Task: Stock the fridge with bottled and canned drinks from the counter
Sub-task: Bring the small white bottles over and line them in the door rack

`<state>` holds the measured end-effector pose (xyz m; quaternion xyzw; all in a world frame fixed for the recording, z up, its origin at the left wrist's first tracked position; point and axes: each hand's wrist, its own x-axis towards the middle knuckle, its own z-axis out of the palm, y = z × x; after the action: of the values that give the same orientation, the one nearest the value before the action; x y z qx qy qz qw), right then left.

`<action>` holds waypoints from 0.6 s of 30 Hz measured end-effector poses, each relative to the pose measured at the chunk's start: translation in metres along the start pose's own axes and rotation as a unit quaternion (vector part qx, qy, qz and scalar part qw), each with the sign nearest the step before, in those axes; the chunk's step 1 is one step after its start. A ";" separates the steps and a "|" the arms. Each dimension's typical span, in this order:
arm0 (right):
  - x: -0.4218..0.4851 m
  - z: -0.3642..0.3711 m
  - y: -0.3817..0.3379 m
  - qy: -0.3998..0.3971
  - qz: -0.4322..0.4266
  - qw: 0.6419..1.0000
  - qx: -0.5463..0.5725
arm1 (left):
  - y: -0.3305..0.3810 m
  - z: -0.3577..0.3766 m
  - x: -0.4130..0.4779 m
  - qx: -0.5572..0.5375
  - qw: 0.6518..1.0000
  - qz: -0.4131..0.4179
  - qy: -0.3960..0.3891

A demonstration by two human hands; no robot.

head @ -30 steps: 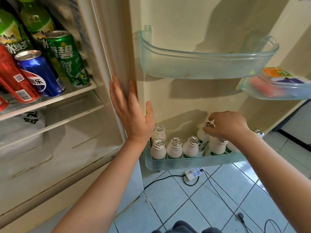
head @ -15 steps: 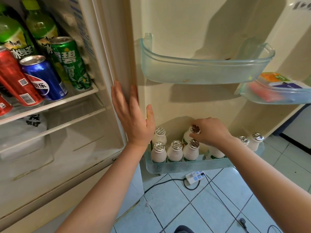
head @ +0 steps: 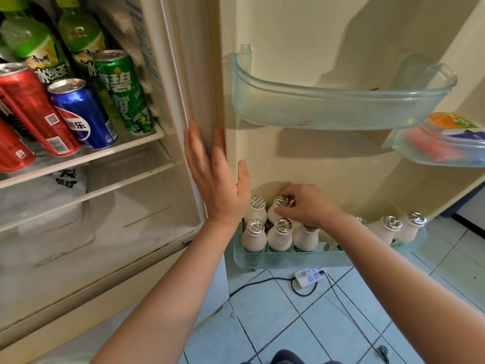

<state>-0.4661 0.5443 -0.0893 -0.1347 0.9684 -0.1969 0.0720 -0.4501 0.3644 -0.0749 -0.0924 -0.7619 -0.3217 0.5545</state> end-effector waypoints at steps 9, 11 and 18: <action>0.001 0.005 0.005 0.001 0.032 0.996 0.080 | 0.001 0.000 0.000 0.001 1.000 -0.013 -0.001; 0.001 0.002 0.007 -0.014 0.024 0.997 0.072 | 0.001 0.000 0.000 -0.001 1.000 -0.014 -0.002; -0.001 -0.001 0.009 -0.015 0.022 0.996 0.087 | -0.002 0.001 -0.001 0.002 1.000 -0.007 -0.002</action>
<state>-0.4677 0.5526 -0.0923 -0.1100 0.9492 -0.2766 0.1022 -0.4520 0.3636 -0.0767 -0.0862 -0.7642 -0.3236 0.5513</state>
